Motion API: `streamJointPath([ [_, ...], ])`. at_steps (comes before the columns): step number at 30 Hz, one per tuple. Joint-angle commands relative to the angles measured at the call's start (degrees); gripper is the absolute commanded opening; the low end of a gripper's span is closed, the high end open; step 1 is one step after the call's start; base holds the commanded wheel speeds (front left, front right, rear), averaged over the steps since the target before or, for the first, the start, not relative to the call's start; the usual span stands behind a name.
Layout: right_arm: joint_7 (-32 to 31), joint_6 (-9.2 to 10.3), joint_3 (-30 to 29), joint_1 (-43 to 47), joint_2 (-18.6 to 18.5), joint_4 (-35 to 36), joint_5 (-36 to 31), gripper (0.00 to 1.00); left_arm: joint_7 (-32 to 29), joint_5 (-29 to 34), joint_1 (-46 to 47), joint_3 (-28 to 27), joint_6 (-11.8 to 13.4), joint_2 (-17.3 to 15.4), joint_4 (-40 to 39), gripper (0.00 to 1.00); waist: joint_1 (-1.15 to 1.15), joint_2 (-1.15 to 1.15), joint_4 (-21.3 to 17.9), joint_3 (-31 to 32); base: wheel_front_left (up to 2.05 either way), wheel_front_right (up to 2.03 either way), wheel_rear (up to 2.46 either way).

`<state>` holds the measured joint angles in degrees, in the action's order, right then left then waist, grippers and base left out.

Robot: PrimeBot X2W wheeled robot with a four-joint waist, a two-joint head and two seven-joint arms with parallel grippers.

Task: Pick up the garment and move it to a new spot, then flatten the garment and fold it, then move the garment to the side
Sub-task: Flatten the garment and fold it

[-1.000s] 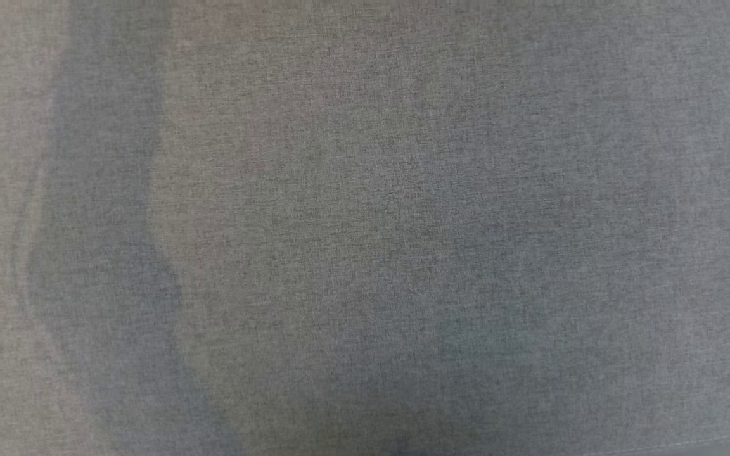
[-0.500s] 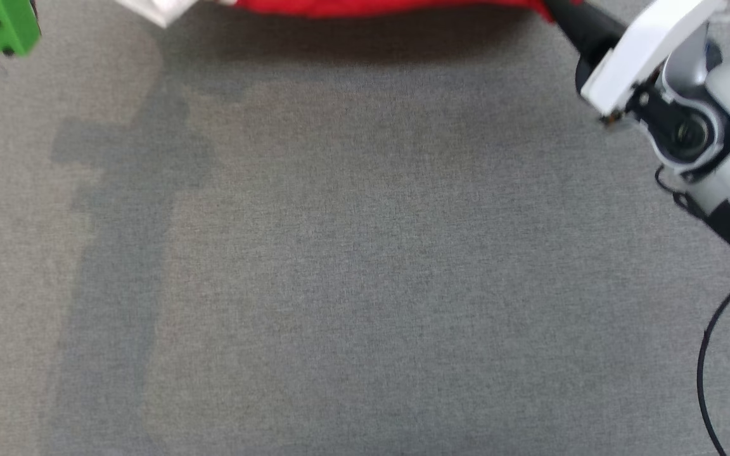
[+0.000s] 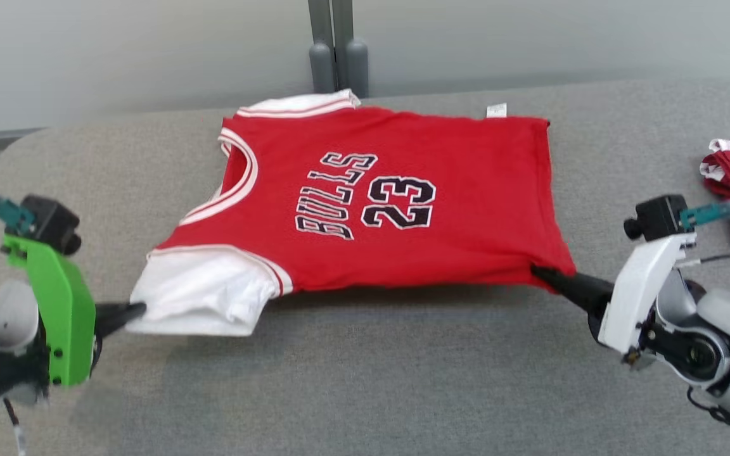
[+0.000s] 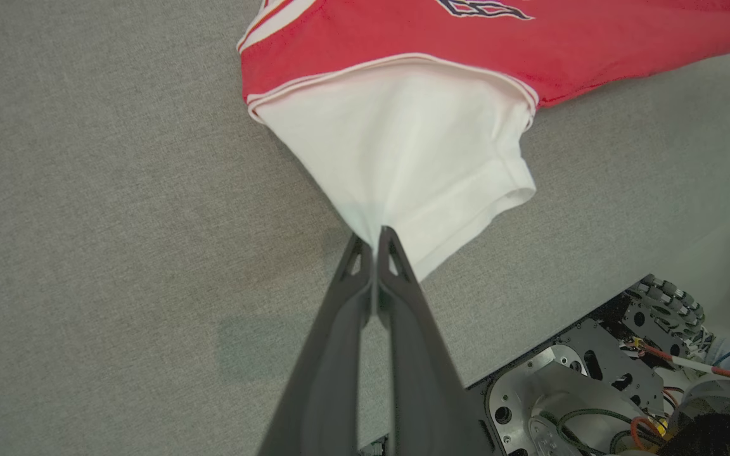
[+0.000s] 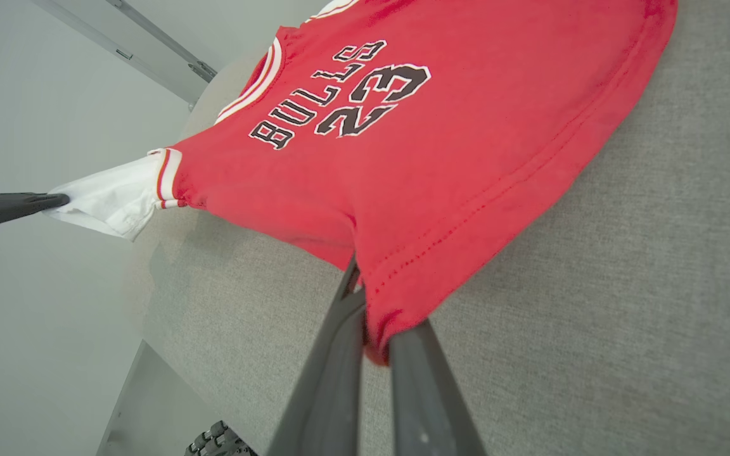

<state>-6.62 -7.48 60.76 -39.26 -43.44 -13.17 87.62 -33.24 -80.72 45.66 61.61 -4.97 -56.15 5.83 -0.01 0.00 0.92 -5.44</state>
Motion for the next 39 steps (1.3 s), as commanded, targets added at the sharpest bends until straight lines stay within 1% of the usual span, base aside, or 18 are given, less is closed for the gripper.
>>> streamJointPath([
  [1,0.18,-0.03,0.78,2.21,-1.0,1.15,-0.02,0.0,-0.31,-1.22,-2.64,0.58,1.11,-1.48,-2.44,0.0,0.01,0.0,0.02,2.81,0.0,0.0,0.0],
  [3,-0.74,-0.03,2.1,4.67,-2.48,2.99,0.56,0.0,-0.63,-2.88,-5.65,1.35,2.79,-4.2,-6.06,0.0,0.01,0.0,-0.07,2.85,0.0,0.0,0.0],
  [5,-1.98,-0.03,3.08,6.6,-4.41,4.5,1.3,0.0,-0.75,-4.39,-8.35,2.16,4.2,-6.26,-9.49,0.0,0.01,0.0,-0.16,2.85,0.0,0.0,0.0],
  [10,-5.4,-0.03,5.33,10.58,-9.04,7.8,3.12,0.0,-1.47,-9.03,-14.43,4.3,6.98,-10.47,-17.01,0.0,0.01,0.0,-0.46,3.35,0.0,0.0,0.0],
  [14,-7.15,-0.03,6.12,12.23,-12.14,10.41,4.76,0.0,-1.62,-11.4,-17.06,5.21,8.18,-12.61,-20.97,0.0,0.01,0.0,-0.65,3.52,0.0,0.0,0.0],
  [20,-9.57,-0.03,6.7,11.73,-14.58,12.81,6.92,0.0,-2.44,-12.65,-16.12,4.41,9.14,-13.79,-23.12,0.0,0.01,0.0,-0.87,2.65,0.0,0.0,0.0],
  [23,-10.14,-0.03,6.05,10.19,-14.52,13.4,8.37,0.0,-3.17,-12.96,-13.92,3.18,9.15,-13.42,-22.62,0.0,0.01,0.0,-1.17,1.46,0.0,0.0,0.0],
  [27,-11.81,-0.03,5.75,7.88,-13.83,12.47,10.02,0.0,-5.94,-13.0,-10.21,1.63,8.73,-11.6,-20.37,0.0,0.01,0.0,-1.82,-0.7,0.0,0.0,0.0],
  [34,-14.67,-0.03,4.84,2.61,-11.05,9.66,13.64,0.0,-12.62,-12.37,-2.31,-0.11,8.57,-6.37,-12.82,0.0,0.01,0.0,-3.89,-4.86,0.0,0.0,0.0],
  [37,-15.74,-0.03,4.73,0.81,-9.93,8.23,14.9,0.0,-15.0,-11.7,0.36,-0.16,8.99,-4.25,-8.92,0.0,0.01,0.0,-4.78,-6.1,0.0,0.0,0.0],
  [39,-16.54,-0.03,5.05,-0.21,-9.37,6.94,15.43,0.0,-16.52,-10.62,2.0,0.14,9.17,-3.39,-5.94,0.0,0.01,0.0,-5.37,-6.7,0.0,0.0,0.0],
])
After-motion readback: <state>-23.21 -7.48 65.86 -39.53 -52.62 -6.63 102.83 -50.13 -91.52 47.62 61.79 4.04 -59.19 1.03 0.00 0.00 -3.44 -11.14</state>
